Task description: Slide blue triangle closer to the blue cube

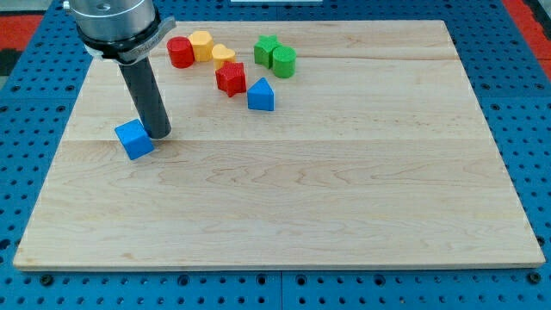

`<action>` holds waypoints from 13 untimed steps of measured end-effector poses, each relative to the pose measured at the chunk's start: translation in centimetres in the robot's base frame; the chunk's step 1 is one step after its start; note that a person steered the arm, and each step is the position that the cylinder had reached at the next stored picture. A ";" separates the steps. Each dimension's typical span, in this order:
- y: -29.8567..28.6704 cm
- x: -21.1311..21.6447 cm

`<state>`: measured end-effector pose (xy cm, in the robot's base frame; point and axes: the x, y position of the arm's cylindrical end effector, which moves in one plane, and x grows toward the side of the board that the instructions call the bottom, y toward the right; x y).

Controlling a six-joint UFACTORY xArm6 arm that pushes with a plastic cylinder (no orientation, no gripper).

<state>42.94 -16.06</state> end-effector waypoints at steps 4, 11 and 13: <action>17.1 -0.3; 27.8 -8.6; 19.0 -8.6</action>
<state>34.36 2.95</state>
